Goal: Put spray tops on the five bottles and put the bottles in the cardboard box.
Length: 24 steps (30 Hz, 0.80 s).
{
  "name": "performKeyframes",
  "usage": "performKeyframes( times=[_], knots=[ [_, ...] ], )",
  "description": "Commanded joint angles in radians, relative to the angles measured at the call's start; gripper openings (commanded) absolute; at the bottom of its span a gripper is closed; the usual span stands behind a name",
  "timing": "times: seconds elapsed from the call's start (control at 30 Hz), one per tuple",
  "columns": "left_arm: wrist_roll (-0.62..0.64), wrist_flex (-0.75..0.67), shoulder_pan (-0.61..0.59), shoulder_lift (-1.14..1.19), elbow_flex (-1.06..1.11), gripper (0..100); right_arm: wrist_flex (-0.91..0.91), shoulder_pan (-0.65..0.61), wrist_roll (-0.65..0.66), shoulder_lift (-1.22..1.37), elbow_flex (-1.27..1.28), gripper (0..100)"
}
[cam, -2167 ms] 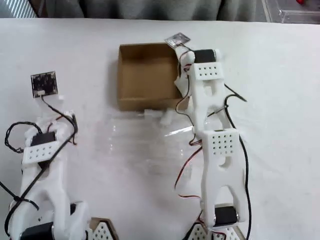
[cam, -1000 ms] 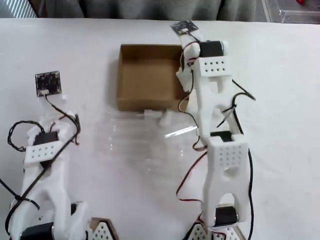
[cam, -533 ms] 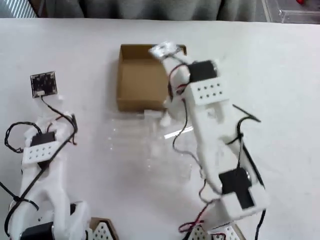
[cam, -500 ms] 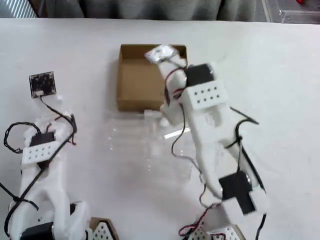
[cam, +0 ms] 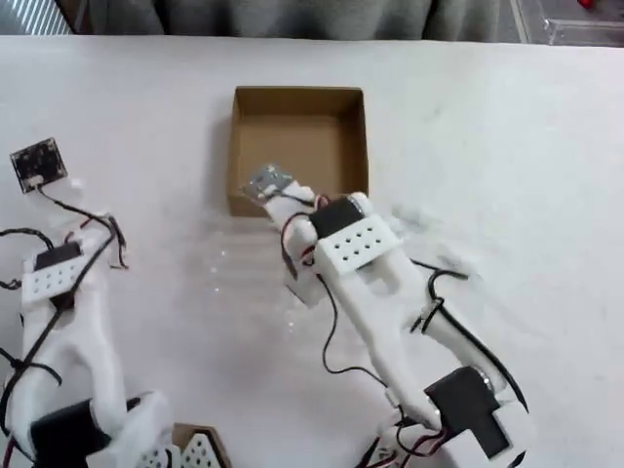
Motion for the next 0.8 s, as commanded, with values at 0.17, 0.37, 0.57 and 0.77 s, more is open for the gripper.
performKeyframes(
  times=[0.17,0.37,0.57,0.77],
  knots=[
    [0.008,0.037,-0.004,0.019,-0.089,2,-0.110,-0.064,-0.008,-0.041,0.051,1.8],
    [0.008,0.038,-0.004,0.018,-0.089,2,-0.282,-0.091,-0.035,-0.039,0.130,1.7],
    [0.009,0.038,-0.004,0.016,-0.089,2,-0.341,-0.134,-0.049,-0.039,0.166,1.7],
    [0.012,0.038,-0.005,0.016,-0.089,2,-0.406,-0.222,-0.049,-0.041,0.166,1.7]
  ],
)
